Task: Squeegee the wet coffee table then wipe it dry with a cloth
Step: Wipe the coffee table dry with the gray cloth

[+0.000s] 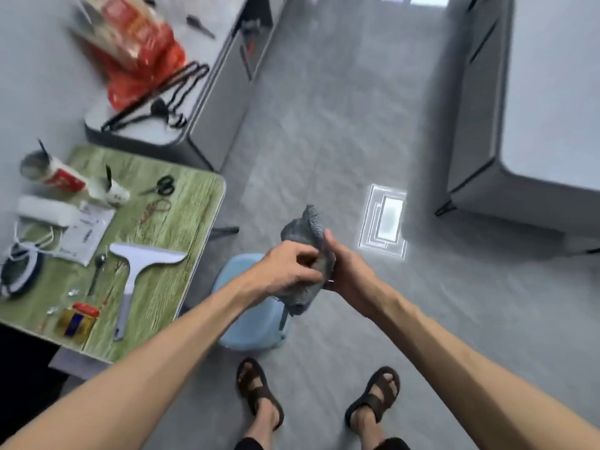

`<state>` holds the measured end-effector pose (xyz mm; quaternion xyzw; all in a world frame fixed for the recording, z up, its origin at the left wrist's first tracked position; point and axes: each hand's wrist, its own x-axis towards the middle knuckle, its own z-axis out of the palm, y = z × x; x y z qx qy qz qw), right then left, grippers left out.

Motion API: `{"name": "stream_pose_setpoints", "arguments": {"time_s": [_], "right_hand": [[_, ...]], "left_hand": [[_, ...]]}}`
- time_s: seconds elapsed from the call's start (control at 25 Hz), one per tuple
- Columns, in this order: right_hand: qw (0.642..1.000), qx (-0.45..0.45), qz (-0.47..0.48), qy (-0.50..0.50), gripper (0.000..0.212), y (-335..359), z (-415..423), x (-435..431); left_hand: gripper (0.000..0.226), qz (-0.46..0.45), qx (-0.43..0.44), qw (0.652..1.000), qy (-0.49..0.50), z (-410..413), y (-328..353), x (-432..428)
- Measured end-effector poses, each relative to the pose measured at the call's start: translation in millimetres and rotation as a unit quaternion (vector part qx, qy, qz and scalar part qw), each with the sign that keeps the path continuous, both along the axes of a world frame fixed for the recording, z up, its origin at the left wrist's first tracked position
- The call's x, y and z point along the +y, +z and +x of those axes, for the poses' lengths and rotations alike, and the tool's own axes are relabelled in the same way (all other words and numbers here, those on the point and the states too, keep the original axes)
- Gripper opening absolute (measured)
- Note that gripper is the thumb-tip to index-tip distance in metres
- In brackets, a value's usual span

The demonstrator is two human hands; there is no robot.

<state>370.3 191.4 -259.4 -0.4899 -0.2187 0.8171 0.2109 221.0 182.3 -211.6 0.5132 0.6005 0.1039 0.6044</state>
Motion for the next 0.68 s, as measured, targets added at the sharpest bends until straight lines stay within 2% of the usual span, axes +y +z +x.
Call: {"name": "stream_pose_setpoints", "arguments": {"time_s": [0.08,0.16,0.24,0.36,0.52,0.68], "right_hand": [[0.999,-0.024,0.017,-0.039,0.049,54.4,53.8,19.3],[0.993,-0.065,0.027,-0.094,0.038,99.9,110.0,35.2],[0.986,-0.107,0.056,-0.115,0.026,137.1,163.2,44.8],[0.97,-0.194,0.109,-0.094,0.019,170.4,238.1,56.6],[0.946,-0.28,0.12,-0.111,0.012,160.3,328.3,78.3],[0.932,-0.293,0.049,-0.206,0.011,126.9,409.6,106.3]], "left_hand": [[0.023,-0.033,-0.063,0.997,-0.034,57.2,60.7,17.2],[0.033,-0.06,-0.097,0.993,-0.02,109.4,113.6,37.2],[0.038,-0.029,-0.072,0.997,-0.004,153.7,154.9,59.0],[0.031,0.061,0.01,0.998,-0.005,207.2,189.7,91.8],[0.022,0.082,0.043,0.993,-0.067,275.6,183.9,140.0],[0.019,0.067,0.049,0.989,-0.122,343.2,141.2,202.4]]}}
